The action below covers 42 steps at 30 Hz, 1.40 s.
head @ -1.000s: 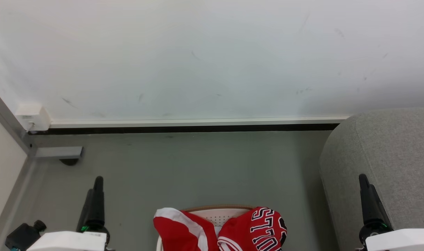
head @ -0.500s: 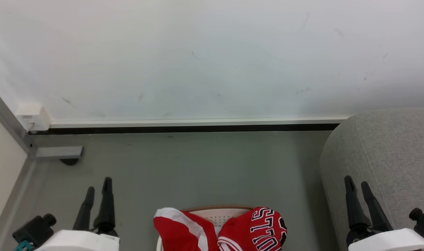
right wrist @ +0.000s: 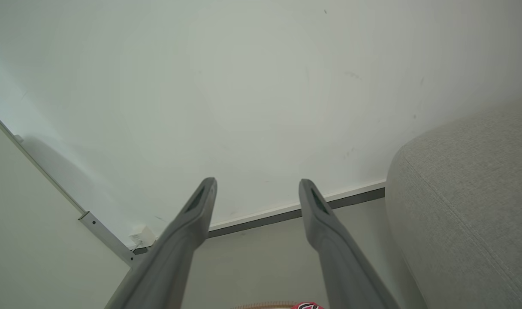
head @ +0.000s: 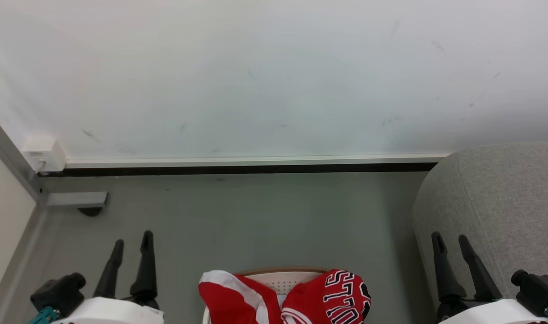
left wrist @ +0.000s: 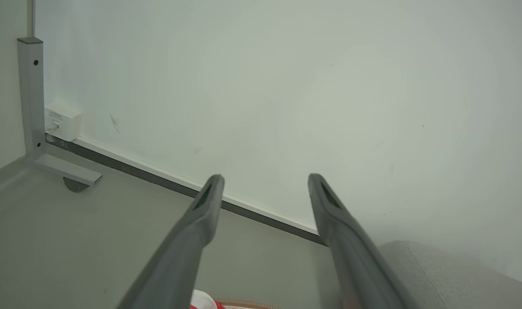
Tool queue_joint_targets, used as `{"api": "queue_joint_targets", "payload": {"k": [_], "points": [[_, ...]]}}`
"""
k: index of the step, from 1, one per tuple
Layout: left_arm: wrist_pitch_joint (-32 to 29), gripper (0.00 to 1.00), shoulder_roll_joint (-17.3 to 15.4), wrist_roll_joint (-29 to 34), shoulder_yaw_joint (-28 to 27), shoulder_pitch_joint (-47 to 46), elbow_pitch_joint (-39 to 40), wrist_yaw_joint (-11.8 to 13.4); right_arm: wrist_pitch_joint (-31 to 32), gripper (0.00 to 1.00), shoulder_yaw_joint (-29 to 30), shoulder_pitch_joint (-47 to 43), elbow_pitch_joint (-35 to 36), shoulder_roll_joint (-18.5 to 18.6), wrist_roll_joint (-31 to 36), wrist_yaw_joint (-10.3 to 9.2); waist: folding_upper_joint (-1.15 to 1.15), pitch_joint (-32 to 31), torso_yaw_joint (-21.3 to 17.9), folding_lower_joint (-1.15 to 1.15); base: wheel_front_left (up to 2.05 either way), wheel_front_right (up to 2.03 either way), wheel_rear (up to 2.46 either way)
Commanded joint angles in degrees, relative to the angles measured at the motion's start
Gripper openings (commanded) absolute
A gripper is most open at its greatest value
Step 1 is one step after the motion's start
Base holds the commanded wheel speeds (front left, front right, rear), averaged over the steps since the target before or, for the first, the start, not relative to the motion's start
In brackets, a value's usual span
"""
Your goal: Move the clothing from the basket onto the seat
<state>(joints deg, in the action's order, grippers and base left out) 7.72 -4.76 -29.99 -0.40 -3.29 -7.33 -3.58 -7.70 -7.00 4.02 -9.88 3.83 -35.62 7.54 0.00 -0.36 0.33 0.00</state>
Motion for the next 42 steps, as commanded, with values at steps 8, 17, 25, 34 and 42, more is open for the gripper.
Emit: {"api": "queue_joint_targets", "payload": {"k": [8, 17, 25, 34, 42], "points": [[1.53, 1.00, -1.31, 5.15, 0.85, 0.02, 0.48, 0.83, -1.52, 1.00, -0.57, 0.89, 0.04, 0.16, 4.88, -0.06, 0.00, -0.10, 0.05, 0.00, 0.00, 0.00, 0.00], [2.77, 1.00, -1.87, 9.99, 1.65, 0.39, 0.49, 1.37, -2.73, 1.00, 0.45, 0.45, -0.41, -0.37, 9.76, -0.07, 0.00, -0.22, -0.06, 0.00, 0.00, 0.00, 0.00], [3.75, 1.00, -2.20, 14.10, 2.31, 0.61, 0.36, 1.49, -3.76, 1.00, 0.19, 0.26, -0.63, -0.62, 13.80, -0.07, 0.00, -0.31, -0.26, 0.00, 0.00, 0.00, 0.00], [4.89, 1.00, -2.33, 18.17, 2.66, 0.91, 0.86, 1.44, -4.90, 1.00, -0.47, 0.07, -0.42, -0.80, 17.13, -0.08, 0.00, -0.58, -0.32, 0.00, 0.00, 0.00, 0.00], [5.82, 1.00, -2.27, 21.71, 2.77, 0.79, 1.32, 1.34, -5.81, 1.00, -0.88, -0.03, 0.05, -0.89, 19.78, -0.09, 0.00, -0.52, -0.23, 0.00, 0.00, 0.00, 0.00]]}}
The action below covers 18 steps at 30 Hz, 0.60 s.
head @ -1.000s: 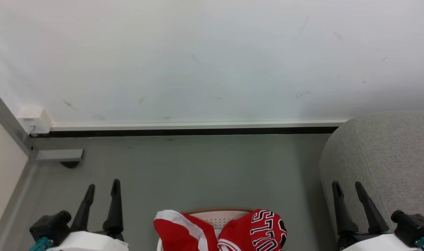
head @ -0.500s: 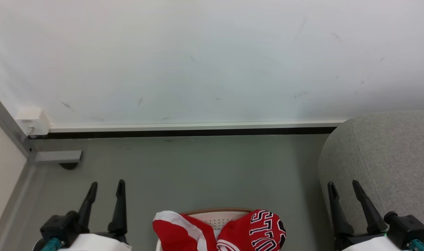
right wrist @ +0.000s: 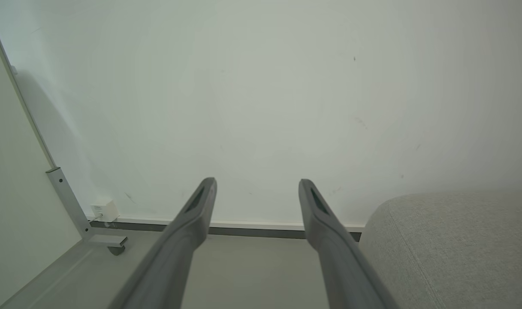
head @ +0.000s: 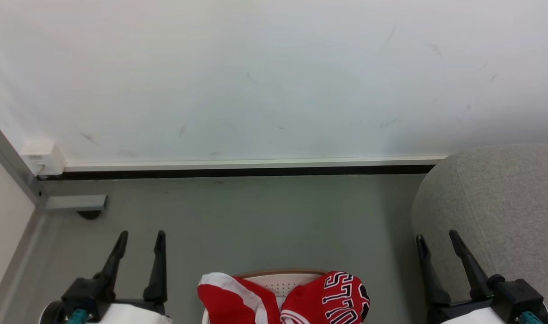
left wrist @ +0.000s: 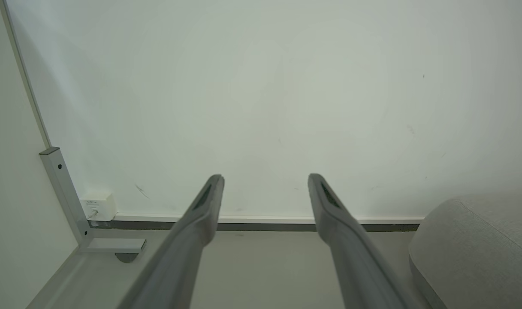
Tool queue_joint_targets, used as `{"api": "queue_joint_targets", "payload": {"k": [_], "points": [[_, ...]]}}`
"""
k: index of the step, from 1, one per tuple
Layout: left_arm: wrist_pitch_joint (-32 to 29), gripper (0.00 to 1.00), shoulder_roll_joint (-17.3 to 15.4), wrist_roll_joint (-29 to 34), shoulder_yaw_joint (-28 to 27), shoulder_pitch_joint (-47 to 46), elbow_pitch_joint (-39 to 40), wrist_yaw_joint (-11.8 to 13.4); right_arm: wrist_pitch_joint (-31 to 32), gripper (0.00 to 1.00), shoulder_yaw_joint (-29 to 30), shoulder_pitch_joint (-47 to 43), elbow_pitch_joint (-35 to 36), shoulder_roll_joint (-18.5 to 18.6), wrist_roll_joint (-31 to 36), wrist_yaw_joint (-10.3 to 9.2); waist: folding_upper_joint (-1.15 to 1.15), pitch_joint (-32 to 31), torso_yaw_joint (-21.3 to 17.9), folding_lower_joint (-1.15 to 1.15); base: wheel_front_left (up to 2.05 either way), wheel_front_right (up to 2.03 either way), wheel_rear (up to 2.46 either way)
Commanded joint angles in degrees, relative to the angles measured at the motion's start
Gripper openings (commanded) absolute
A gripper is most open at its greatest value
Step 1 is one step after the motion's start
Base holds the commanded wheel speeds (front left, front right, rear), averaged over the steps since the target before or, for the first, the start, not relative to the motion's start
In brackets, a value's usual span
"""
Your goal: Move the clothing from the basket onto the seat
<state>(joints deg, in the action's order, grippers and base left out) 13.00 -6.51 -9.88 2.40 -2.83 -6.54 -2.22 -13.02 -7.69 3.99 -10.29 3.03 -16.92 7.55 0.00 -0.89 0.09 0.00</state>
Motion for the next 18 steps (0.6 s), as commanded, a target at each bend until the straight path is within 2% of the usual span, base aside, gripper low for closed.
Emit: {"api": "queue_joint_targets", "payload": {"k": [1, 18], "points": [[0.65, 1.00, -0.51, 2.05, -0.03, 0.35, 0.59, -0.01, -0.62, 1.00, -0.24, 0.00, 0.50, -0.10, 1.40, -0.10, 0.00, 0.00, 0.01, 0.00, 0.00, 0.00, 0.00], [2.22, 1.00, 0.17, 8.63, -0.54, 0.55, 1.13, -0.40, -2.26, 1.00, -0.81, -0.11, 1.06, -0.13, 5.47, -0.12, 0.00, -0.37, -0.06, 0.00, 0.00, 0.00, 0.00]]}}
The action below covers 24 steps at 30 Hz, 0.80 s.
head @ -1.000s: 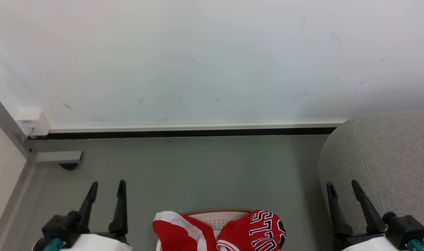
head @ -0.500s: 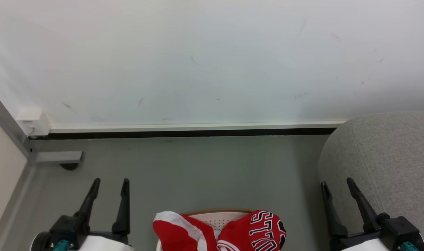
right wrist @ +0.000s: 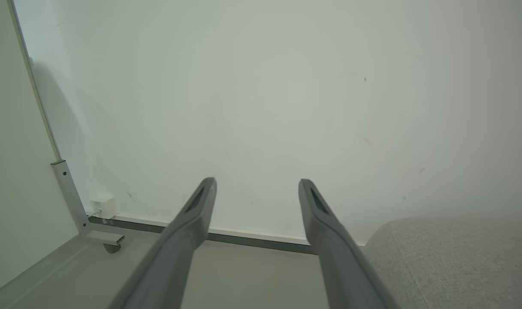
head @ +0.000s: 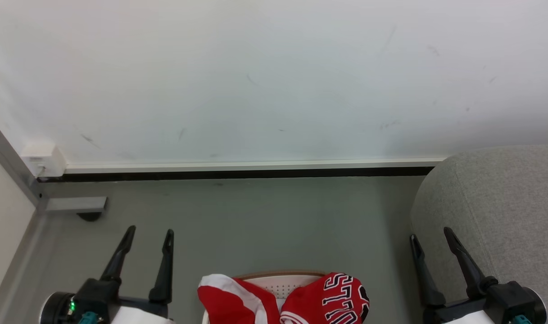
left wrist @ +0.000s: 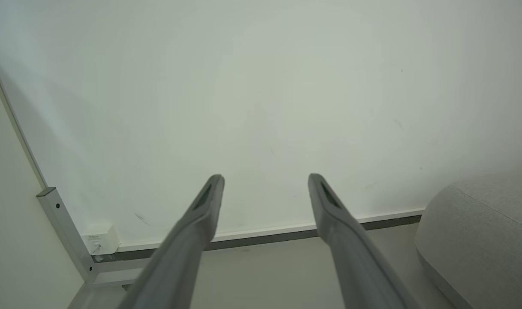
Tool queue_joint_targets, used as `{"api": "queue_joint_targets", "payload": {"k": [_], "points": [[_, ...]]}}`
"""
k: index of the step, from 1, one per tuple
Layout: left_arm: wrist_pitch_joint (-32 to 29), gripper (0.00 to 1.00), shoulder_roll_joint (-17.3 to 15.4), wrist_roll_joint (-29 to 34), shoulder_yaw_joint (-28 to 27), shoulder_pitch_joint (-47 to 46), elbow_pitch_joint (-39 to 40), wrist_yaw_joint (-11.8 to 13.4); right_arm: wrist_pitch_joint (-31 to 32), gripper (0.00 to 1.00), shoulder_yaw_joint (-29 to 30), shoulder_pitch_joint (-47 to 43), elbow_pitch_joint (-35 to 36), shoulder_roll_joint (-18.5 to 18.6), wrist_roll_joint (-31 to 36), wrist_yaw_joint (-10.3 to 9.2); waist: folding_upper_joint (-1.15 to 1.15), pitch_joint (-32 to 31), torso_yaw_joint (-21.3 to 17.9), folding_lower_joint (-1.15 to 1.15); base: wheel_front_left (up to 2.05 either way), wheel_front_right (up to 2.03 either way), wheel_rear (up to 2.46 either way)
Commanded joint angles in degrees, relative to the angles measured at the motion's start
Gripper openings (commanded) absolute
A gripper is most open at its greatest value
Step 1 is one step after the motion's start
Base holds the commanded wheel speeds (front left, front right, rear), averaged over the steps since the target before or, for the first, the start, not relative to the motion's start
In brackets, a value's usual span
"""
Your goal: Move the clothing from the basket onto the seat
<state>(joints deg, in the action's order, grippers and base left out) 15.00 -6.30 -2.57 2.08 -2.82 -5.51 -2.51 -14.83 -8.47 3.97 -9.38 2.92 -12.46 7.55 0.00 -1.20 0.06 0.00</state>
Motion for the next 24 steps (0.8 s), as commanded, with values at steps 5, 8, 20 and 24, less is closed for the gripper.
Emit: {"api": "queue_joint_targets", "payload": {"k": [5, 8, 20, 24], "points": [[0.18, 1.00, 0.20, 1.00, -0.64, 0.67, -0.14, -0.30, -0.33, 1.00, -0.14, 0.19, -0.24, -0.02, 0.28, -0.12, 0.00, -0.23, -0.23, 0.00, 0.00, 0.00, 0.00], [0.18, 1.00, 0.38, 0.93, -0.86, 0.74, -0.19, -0.42, -0.33, 1.00, -0.19, 0.29, -0.34, -0.02, -0.12, -0.12, 0.00, -0.32, -0.43, 0.00, 0.00, 0.00, 0.00], [0.17, 1.00, 0.89, 0.00, -2.06, 0.64, -0.70, -0.90, -0.32, 1.00, 0.16, 0.60, -0.01, -0.02, -0.89, -0.12, 0.00, 0.36, -3.37, 0.00, 0.00, 0.00, 0.00], [0.17, 1.00, 1.08, -0.33, -2.61, 0.30, -1.03, -1.15, -0.32, 1.00, 0.28, 0.93, 0.10, -0.01, -1.00, -0.12, 0.00, 1.18, -5.59, 0.00, 0.00, 0.00, 0.00]]}}
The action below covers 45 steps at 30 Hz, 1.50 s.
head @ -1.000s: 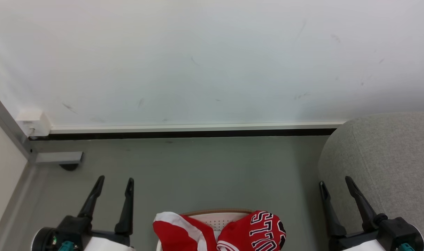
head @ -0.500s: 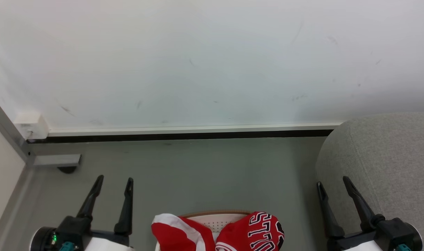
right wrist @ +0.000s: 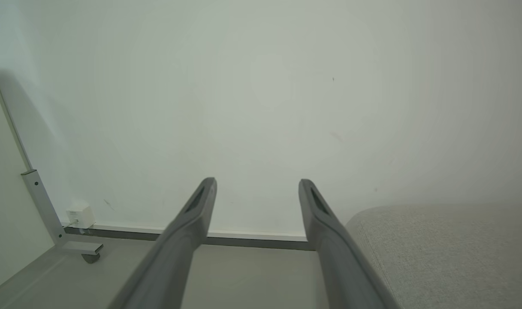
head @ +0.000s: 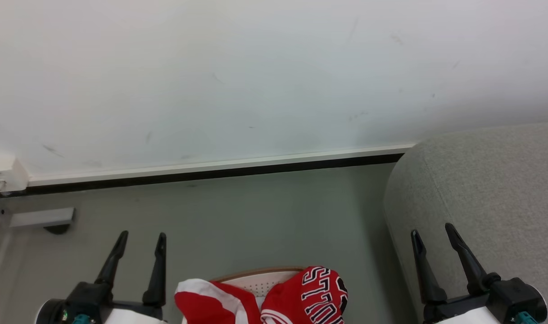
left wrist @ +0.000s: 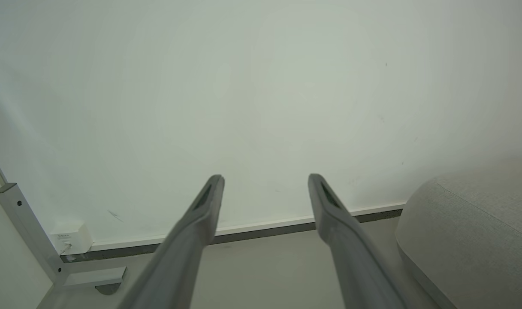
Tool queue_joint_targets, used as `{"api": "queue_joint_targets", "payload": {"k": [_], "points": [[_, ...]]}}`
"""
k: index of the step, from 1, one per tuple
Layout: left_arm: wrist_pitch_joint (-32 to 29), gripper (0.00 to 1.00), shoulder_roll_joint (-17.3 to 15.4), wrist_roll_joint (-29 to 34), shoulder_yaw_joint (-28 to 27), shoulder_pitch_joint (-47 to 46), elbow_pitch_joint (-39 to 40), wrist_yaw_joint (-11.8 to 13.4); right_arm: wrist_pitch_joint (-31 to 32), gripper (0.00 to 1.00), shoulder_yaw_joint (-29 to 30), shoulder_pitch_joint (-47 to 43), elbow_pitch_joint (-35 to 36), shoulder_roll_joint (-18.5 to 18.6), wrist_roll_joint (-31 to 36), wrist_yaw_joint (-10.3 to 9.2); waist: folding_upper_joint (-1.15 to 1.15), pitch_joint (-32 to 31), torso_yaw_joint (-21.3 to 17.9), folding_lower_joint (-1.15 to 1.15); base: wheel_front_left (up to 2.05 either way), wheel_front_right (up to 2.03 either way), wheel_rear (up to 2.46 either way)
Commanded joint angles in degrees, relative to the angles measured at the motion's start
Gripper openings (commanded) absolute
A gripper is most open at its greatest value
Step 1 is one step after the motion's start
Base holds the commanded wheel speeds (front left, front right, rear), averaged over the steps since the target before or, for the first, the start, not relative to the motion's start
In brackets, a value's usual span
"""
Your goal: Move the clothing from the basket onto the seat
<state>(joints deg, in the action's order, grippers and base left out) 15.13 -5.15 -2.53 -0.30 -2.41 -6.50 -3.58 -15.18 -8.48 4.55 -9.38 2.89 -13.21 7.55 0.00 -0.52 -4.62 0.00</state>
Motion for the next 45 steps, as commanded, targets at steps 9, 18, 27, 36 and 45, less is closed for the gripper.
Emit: {"api": "queue_joint_targets", "payload": {"k": [9, 18, 27, 36, 45], "points": [[0.04, 1.00, -0.33, -1.18, -1.79, -2.42, -3.04, -1.04, 0.05, 1.00, 0.78, 2.27, 1.88, -0.01, -0.32, -0.12, 0.00, 6.00, -7.13, 0.00, 0.00, 0.00, 0.00], [0.04, 1.00, -3.71, -1.26, -0.86, -8.65, -12.90, -2.89, 0.05, 1.00, 1.12, 6.01, 5.37, -0.02, -2.63, -0.12, 0.00, 16.48, -13.03, 0.00, 0.00, 0.00, 0.00], [-2.90, 1.00, -9.47, -2.84, 4.88, -17.97, -26.76, -3.91, 0.05, 1.00, 2.36, 11.43, 8.80, -0.03, -5.83, -0.12, 0.00, 27.25, -17.29, 0.00, 0.00, 0.00, 0.00], [-10.78, 1.00, -16.59, -7.69, 20.66, -25.73, -36.42, -3.83, 0.05, 1.00, 4.55, 16.93, 11.50, -0.01, -8.61, -0.12, 0.00, 36.08, -19.36, 0.00, 0.00, 0.00, 0.00], [-18.36, 1.00, -22.16, -10.21, 38.37, -32.44, -43.31, -3.83, 0.05, 1.00, 6.02, 21.48, 14.54, -0.03, -10.41, -0.12, 0.00, 41.53, -20.40, 0.00, 0.00, 0.00, 0.00]]}}
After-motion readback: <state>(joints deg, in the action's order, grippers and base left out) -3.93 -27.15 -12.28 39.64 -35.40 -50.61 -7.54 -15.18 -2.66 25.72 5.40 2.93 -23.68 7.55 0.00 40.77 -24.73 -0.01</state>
